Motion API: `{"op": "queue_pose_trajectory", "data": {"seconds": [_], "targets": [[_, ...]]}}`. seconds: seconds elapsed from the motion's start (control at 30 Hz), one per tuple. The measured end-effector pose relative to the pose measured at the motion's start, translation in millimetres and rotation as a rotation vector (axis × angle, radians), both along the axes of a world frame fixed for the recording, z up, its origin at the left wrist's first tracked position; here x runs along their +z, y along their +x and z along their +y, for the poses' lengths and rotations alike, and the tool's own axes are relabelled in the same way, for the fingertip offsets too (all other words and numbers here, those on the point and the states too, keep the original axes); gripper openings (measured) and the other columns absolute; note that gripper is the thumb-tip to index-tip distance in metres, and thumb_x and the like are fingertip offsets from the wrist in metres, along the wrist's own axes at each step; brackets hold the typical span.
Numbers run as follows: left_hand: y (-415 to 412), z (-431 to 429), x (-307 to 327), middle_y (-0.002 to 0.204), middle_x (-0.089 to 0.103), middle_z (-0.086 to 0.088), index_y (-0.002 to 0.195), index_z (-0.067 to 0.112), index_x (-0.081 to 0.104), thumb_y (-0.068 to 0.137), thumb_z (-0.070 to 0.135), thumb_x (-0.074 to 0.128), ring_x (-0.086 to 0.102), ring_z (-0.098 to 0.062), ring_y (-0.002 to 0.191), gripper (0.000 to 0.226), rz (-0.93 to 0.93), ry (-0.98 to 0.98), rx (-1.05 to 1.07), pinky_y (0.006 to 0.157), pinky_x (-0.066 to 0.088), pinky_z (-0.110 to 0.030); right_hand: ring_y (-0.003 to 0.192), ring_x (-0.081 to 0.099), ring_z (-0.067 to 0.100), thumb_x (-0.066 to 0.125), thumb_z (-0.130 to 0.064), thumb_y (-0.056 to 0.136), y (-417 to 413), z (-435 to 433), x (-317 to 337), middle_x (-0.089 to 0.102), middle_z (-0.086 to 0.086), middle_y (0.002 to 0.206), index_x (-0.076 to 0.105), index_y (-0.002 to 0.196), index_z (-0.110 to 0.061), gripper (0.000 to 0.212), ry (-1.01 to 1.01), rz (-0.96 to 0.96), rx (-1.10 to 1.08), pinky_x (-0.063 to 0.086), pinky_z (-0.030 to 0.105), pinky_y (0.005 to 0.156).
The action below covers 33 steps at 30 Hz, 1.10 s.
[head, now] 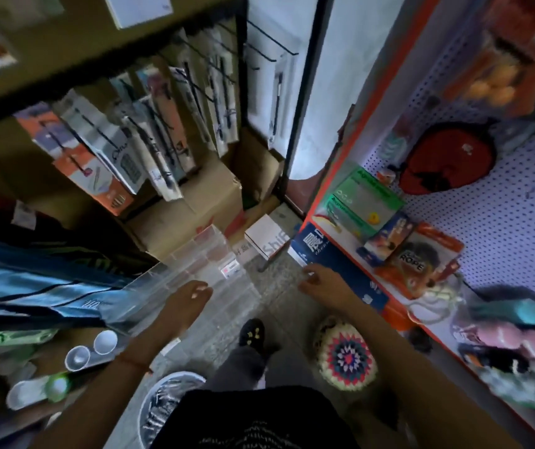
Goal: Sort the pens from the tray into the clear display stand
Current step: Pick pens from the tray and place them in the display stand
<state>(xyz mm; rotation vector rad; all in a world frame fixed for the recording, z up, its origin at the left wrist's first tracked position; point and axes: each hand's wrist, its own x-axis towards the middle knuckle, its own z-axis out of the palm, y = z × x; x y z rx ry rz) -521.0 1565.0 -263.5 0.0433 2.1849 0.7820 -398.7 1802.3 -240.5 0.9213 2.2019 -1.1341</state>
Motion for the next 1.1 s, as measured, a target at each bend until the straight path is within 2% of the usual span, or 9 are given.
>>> {"op": "queue_pose_trajectory", "data": {"seconds": [0.07,0.2,0.37,0.5,0.57,0.67,0.87,1.0,1.1], "targets": [[-7.0,-0.8,-3.0,0.120,0.059,-0.017,0.120,0.007,0.056,0.094,0.026,0.050,0.057,-0.030,0.107,0.032,-0.008,-0.005,0.050,0.087,0.039,-0.029,0.095,0.057,0.017,0.051,-0.068,0.076,-25.1,4.1,-1.0,0.063,0.014,0.103,0.059,0.100,-0.006,0.067,-0.021,0.009,0.068,0.042,0.029,0.084],[-22.9,-2.3,-7.8,0.115,0.060,-0.016,0.118,0.004,0.057,0.093,0.021,0.052,0.058,-0.031,0.103,0.030,0.012,0.034,0.257,0.085,0.041,-0.030,0.112,0.057,0.020,0.059,-0.022,0.090,-88.4,16.0,-6.9,0.061,0.012,0.121,0.053,0.122,-0.005,0.036,-0.057,0.029,0.250,0.040,0.020,0.080],[-0.6,-32.0,-6.5,0.092,0.060,-0.014,0.094,0.012,0.057,0.092,0.010,0.052,0.057,-0.025,0.086,0.006,0.042,0.052,0.703,0.069,0.037,-0.026,0.115,0.055,0.020,0.057,-0.028,0.092,-162.1,-15.2,-28.3,0.058,0.007,0.126,0.052,0.126,-0.010,0.040,-0.056,-0.013,0.628,0.038,0.020,0.076],[46.5,-61.8,-4.7,0.079,0.060,-0.014,0.084,0.016,0.060,0.095,0.015,0.048,0.055,-0.022,0.078,0.016,0.019,-0.035,0.922,0.063,0.035,-0.033,0.110,0.057,0.018,0.058,-0.023,0.092,-186.2,-76.1,-47.3,0.060,0.007,0.124,0.054,0.125,-0.011,0.036,-0.078,-0.041,0.908,0.042,0.020,0.074],[75.8,-75.7,-11.7,0.079,0.058,-0.009,0.079,0.013,0.060,0.095,0.017,0.048,0.052,-0.017,0.082,0.020,0.015,-0.030,0.999,0.067,0.035,-0.032,0.107,0.059,0.018,0.060,-0.025,0.090,-179.4,-107.9,-57.6,0.062,0.007,0.120,0.057,0.121,-0.011,0.034,-0.100,-0.048,1.006,0.043,0.022,0.079],[117.7,-99.6,-40.4,0.094,0.062,-0.009,0.097,0.005,0.064,0.089,0.028,0.051,0.056,-0.018,0.094,0.028,0.014,0.022,1.190,0.082,0.040,-0.032,0.102,0.060,0.015,0.061,-0.030,0.089,-164.3,-153.3,-80.9,0.065,0.004,0.115,0.057,0.120,-0.015,0.034,-0.113,-0.084,1.173,0.043,0.022,0.082],[191.5,-148.4,-179.7,0.117,0.063,-0.010,0.118,0.006,0.059,0.096,0.020,0.047,0.057,-0.019,0.106,0.029,0.001,-0.080,1.378,0.079,0.035,-0.020,0.091,0.056,0.010,0.059,-0.030,0.089,-126.9,-251.8,-211.5,0.064,0.004,0.107,0.056,0.120,-0.015,0.034,-0.109,-0.110,1.471,0.040,0.020,0.077],[262.6,-167.3,-320.9,0.121,0.063,-0.011,0.120,0.008,0.057,0.095,0.024,0.044,0.057,-0.024,0.111,0.032,-0.122,-0.213,1.516,0.084,0.039,-0.024,0.100,0.059,0.018,0.061,-0.026,0.088,-82.8,-309.7,-349.4,0.064,0.010,0.113,0.057,0.119,-0.011,0.035,-0.077,-0.107,1.667,0.041,0.023,0.080],[300.3,-175.0,-434.6,0.123,0.060,-0.013,0.118,0.012,0.055,0.093,0.026,0.040,0.056,-0.029,0.112,0.032,-0.216,-0.329,1.448,0.091,0.044,-0.033,0.093,0.055,0.015,0.060,-0.024,0.088,-46.4,-341.2,-456.4,0.064,0.008,0.112,0.056,0.120,-0.012,0.034,-0.054,-0.110,1.803,0.038,0.022,0.074]]}}
